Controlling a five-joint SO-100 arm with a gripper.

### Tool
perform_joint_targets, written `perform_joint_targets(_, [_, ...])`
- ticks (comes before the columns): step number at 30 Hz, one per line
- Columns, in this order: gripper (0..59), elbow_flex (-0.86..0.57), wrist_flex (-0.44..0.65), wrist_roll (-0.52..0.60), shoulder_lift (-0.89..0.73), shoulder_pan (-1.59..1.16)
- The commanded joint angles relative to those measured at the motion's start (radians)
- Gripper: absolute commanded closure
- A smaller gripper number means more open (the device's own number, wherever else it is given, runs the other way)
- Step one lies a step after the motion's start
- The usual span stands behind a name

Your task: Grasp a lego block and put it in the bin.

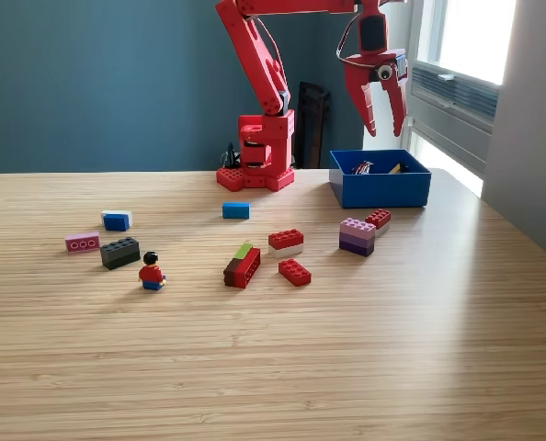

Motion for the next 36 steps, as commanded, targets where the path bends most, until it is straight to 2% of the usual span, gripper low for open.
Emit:
perform_joint_targets(1, [47.3, -0.112, -0.014, -0.057, 0.029, 0.282])
perform_joint_targets(9, [47.7, -0.086, -0.114, -0.27, 0.029, 0.715])
perform_joint_targets(14, [47.8, -0.032, -0.164, -0.353, 0.029, 0.888])
perform_joint_targets(23, [48.2, 0.046, -0.258, -0.426, 0.029, 1.048])
perform_joint_targets(36, [48.3, 0.084, -0.301, -0.433, 0.029, 1.063])
